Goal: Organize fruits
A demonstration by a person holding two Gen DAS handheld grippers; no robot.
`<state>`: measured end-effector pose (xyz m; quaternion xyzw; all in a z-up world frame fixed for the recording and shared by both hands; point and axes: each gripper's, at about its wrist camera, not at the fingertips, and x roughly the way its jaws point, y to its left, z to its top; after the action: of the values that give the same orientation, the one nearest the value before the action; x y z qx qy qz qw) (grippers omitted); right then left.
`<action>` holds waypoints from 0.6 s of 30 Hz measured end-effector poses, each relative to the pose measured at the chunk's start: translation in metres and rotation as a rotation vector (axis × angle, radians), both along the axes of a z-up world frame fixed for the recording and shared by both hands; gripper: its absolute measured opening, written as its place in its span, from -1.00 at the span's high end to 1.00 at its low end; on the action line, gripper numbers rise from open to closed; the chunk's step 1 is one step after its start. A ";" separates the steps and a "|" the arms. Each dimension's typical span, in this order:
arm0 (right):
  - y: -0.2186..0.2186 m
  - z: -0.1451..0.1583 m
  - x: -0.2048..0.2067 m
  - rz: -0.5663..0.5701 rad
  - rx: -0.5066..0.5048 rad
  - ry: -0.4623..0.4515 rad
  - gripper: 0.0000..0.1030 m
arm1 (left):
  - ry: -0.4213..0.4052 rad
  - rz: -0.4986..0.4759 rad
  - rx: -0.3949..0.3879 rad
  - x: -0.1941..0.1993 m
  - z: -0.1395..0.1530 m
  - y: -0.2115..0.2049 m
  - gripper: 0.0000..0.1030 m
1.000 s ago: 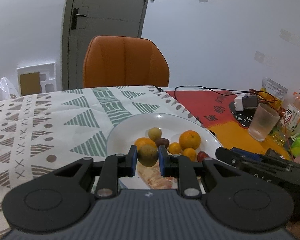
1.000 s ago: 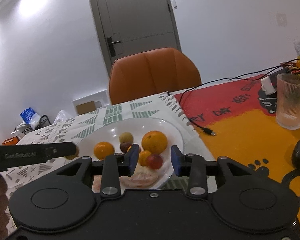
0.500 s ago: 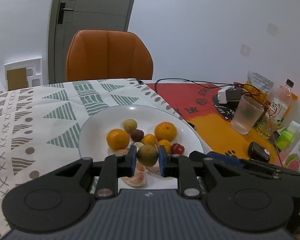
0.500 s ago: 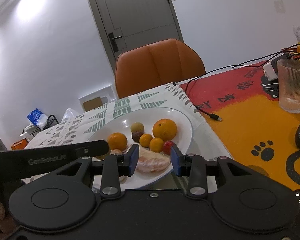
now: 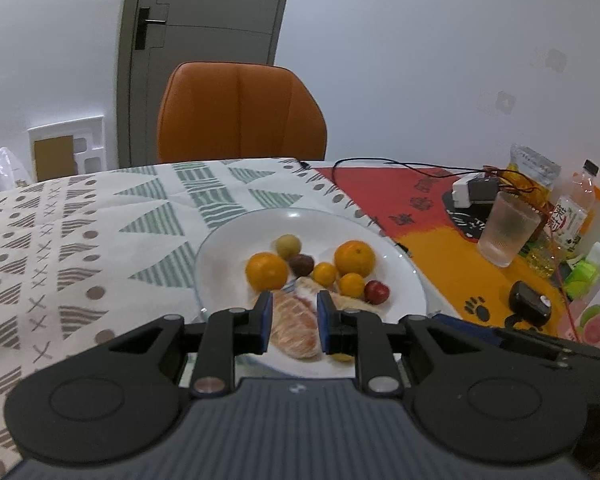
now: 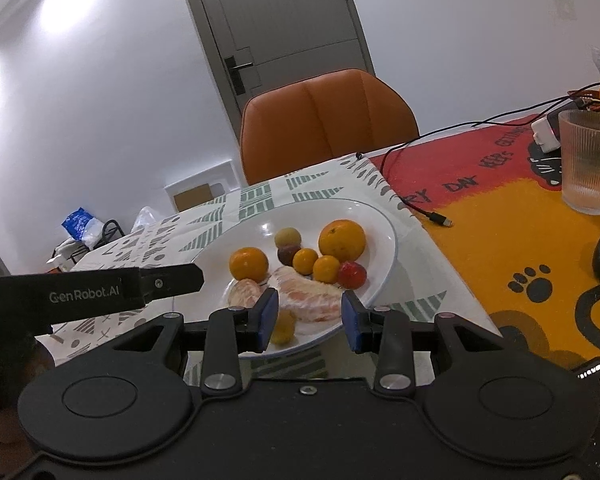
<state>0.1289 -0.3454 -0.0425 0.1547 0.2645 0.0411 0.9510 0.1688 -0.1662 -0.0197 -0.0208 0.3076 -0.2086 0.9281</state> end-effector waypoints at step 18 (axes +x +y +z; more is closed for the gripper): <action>0.018 0.012 -0.023 0.072 0.019 -0.025 0.03 | -0.074 0.148 0.110 -0.043 0.016 0.036 -0.49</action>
<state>0.1059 -0.3271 -0.0302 0.1537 0.2578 0.0795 0.9506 0.1256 -0.1302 -0.0038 0.0155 0.2819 -0.1231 0.9514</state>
